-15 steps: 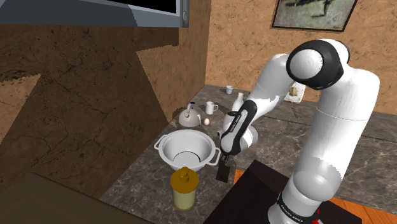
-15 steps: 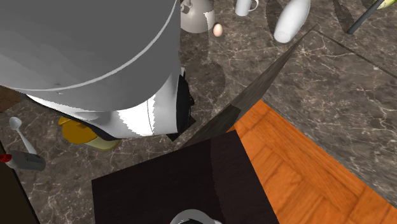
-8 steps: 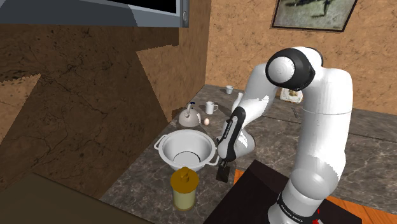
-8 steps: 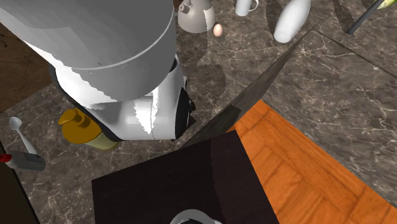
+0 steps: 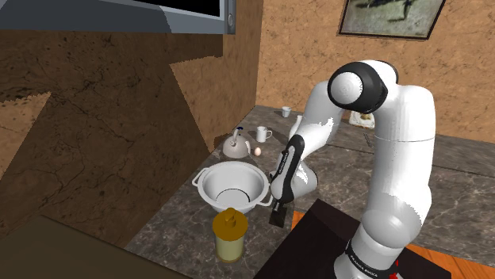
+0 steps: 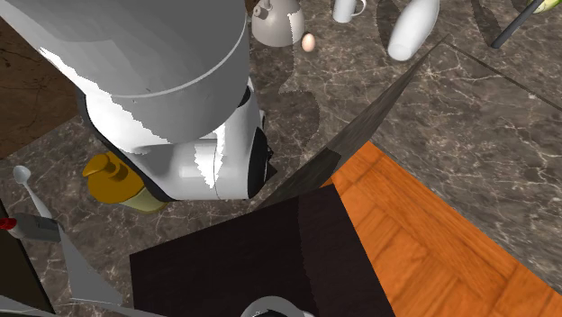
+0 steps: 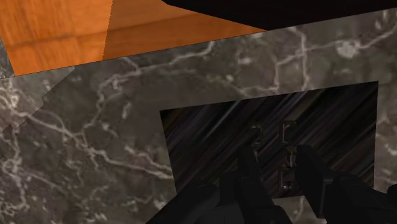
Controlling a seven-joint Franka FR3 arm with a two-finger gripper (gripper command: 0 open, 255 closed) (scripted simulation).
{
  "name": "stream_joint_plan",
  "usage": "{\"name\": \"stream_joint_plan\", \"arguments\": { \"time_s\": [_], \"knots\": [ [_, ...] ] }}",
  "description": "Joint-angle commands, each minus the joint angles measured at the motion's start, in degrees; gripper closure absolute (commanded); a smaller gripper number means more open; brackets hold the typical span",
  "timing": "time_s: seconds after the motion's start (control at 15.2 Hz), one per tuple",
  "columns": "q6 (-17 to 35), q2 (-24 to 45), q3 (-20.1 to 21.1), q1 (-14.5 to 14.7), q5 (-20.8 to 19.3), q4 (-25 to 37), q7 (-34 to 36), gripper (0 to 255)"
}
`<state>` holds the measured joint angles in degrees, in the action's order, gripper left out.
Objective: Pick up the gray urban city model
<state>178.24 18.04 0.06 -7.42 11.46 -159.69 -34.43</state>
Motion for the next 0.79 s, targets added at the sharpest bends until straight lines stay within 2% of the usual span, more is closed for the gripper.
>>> {"name": "stream_joint_plan", "arguments": {
  "time_s": [0.0,0.2,0.46,0.73],
  "knots": [
    [0.01,0.02,-0.01,-0.01,0.01,0.00,0.01,255],
    [-0.11,-0.13,-0.12,0.03,-0.04,-0.03,-0.02,255],
    [-3.82,-5.04,-2.90,2.59,-1.19,-1.31,1.04,255],
    [-7.69,-9.95,-6.15,5.15,-4.04,-2.37,3.24,255]
  ]
}}
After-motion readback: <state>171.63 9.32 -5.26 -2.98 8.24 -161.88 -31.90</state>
